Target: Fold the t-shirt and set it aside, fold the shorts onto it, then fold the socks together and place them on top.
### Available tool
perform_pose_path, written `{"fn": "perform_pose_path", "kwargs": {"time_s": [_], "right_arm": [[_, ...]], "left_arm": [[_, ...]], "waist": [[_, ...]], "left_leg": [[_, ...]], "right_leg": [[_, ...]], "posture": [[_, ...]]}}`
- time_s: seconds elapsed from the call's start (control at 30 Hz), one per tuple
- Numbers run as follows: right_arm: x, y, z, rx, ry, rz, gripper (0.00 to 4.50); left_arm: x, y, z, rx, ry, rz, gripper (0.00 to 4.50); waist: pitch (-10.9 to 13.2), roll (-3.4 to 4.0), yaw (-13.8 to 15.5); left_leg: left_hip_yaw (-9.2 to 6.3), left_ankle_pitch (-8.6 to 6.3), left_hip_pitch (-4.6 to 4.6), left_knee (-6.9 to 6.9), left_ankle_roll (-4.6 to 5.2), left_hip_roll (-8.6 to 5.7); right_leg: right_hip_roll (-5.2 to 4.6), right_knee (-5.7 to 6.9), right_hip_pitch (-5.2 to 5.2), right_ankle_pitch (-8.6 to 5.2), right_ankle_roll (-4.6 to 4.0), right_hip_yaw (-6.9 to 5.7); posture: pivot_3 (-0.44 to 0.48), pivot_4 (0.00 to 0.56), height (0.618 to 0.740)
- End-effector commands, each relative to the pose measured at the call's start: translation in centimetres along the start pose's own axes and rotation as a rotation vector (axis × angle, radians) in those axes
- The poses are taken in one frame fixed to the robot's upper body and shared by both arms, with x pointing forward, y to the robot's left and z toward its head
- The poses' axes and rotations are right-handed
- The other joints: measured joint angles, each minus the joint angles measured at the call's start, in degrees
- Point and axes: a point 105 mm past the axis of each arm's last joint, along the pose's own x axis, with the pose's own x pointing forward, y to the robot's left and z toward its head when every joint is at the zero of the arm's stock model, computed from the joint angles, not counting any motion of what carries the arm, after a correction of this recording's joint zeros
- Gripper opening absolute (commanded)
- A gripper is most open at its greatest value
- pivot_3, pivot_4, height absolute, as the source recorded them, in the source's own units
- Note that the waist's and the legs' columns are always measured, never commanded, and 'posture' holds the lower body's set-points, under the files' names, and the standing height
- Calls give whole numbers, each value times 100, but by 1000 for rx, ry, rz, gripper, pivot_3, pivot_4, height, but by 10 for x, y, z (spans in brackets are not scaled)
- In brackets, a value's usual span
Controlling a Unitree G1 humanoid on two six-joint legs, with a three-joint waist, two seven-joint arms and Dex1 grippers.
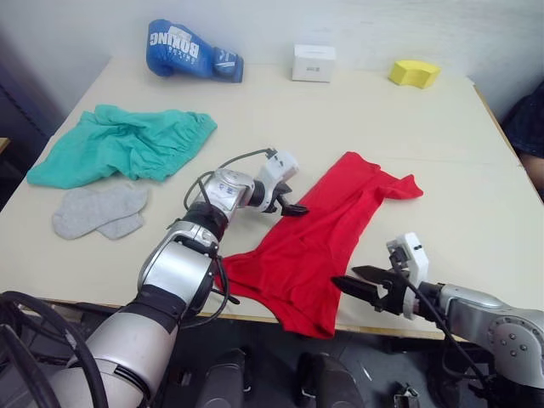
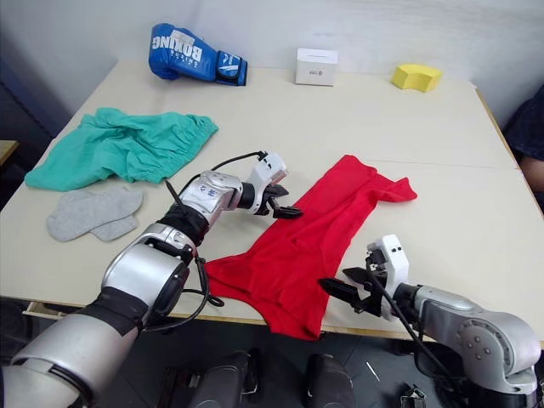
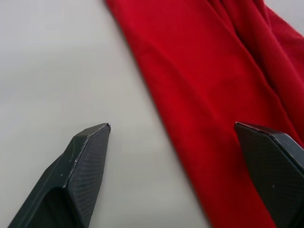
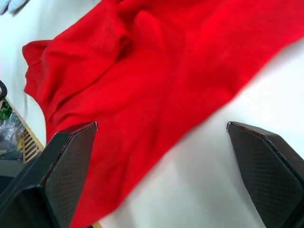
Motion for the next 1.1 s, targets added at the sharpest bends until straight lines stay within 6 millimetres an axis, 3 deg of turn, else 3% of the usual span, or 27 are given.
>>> {"fn": "perform_pose_path", "kwargs": {"time_s": [0.03,0.17,0.47,0.5,0.53,0.73,1.1], "right_arm": [[15,19,-21,19,85,72,4455],[20,19,-19,21,61,59,3532],[23,16,-16,-3,53,52,214],[23,15,-15,-6,52,52,0],[23,15,-14,-9,51,50,0],[21,6,-7,-23,42,34,0],[20,-1,-1,-39,30,25,0]], "left_arm": [[9,-6,0,-27,2,0,4376],[15,-10,-6,-2,30,-1,3464],[20,-10,-12,-76,9,37,518],[20,-11,-12,-86,4,31,196],[20,-12,-11,-92,-3,24,13],[18,-14,-6,-170,-77,-4,13],[8,4,0,-195,-133,93,13]], "waist": [[-4,-4,0],[-5,-7,4],[-5,-7,10],[-5,-7,9],[-5,-7,10],[-5,-7,8],[-5,-7,4]], "left_leg": [[-3,-1,3,0,-2,3],[-15,-8,5,3,-15,5],[-10,-7,2,3,3,-3],[-10,-7,2,5,4,-4],[-9,-7,1,7,4,-4],[-12,-8,0,21,5,-3],[-10,-8,-2,29,5,-3]], "right_leg": [[1,0,3,0,0,1],[0,-2,12,0,0,4],[-2,-8,13,0,0,3],[-4,-7,13,0,0,3],[-4,-7,13,0,0,3],[-7,1,14,0,1,3],[-7,6,13,3,5,4]], "posture": [[0,150,740],[0,150,740],[0,150,740],[0,150,740],[0,150,740],[0,150,740],[0,150,740]]}}
